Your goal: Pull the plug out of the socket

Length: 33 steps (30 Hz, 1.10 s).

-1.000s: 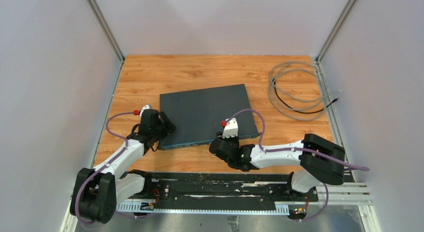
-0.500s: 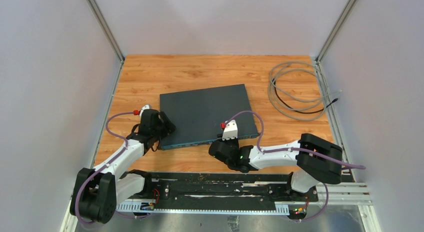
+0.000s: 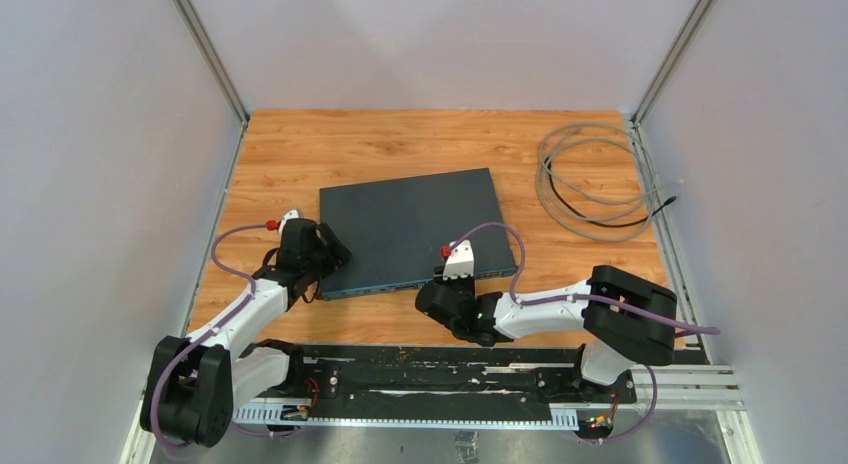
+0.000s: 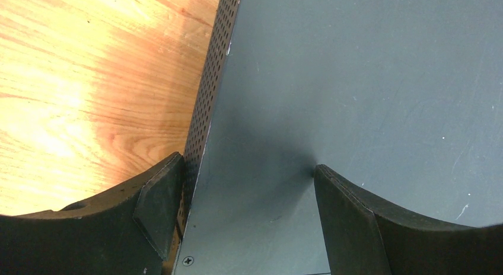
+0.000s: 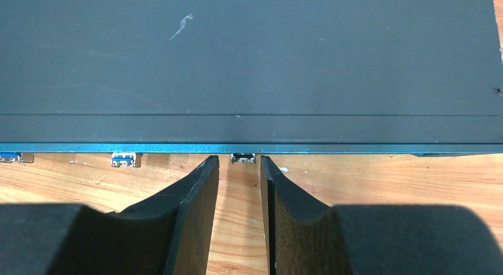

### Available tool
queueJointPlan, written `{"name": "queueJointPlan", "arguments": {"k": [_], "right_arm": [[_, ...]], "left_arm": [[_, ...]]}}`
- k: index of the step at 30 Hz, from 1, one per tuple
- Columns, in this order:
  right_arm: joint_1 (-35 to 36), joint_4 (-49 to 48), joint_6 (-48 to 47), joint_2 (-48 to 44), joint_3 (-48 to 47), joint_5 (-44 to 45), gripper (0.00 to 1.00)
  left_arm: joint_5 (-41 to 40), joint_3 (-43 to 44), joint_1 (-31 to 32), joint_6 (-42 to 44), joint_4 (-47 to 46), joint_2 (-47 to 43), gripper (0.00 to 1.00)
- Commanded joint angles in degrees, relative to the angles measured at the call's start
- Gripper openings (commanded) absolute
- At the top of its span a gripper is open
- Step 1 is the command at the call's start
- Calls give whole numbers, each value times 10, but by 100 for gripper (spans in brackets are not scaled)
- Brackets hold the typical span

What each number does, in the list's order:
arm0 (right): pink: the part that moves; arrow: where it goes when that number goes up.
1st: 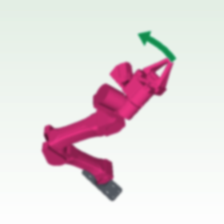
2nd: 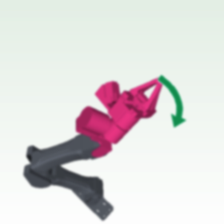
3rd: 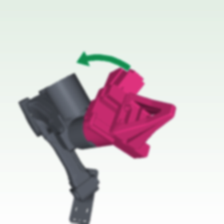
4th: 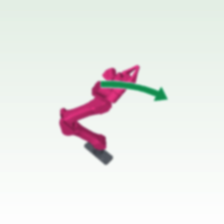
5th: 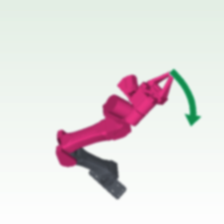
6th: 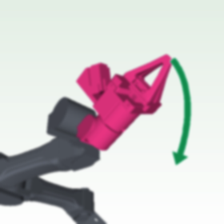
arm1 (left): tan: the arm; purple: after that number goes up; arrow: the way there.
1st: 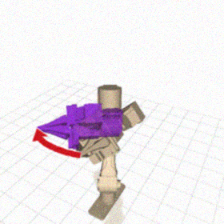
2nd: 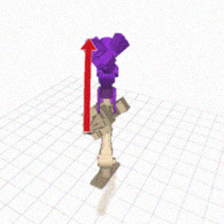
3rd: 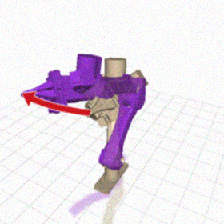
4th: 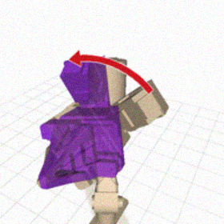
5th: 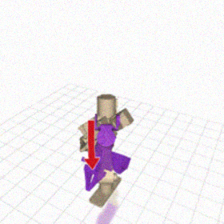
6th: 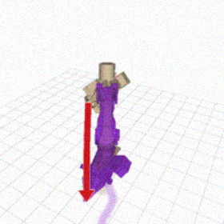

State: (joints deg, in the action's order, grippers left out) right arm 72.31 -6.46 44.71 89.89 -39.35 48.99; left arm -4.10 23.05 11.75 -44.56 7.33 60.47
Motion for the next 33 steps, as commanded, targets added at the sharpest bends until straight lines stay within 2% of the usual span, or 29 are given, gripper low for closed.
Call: {"name": "queueJointPlan", "arguments": {"k": [1,18,20,24,27,33], "right_arm": [[9,-7,0,6,8,43,36],[7,-130,-61,15,41,67,28],[7,-144,-71,14,45,70,22],[7,-171,-102,17,48,71,1],[6,-184,-113,20,60,57,0],[9,-353,-152,49,145,19,0]], "left_arm": [[53,-14,6,-1,-30,11,72],[63,-15,6,2,-36,15,69],[63,-15,6,3,-37,16,69],[67,-14,6,2,-40,26,69],[70,-12,6,0,-43,36,69],[67,-12,6,-4,-49,49,69]]}}
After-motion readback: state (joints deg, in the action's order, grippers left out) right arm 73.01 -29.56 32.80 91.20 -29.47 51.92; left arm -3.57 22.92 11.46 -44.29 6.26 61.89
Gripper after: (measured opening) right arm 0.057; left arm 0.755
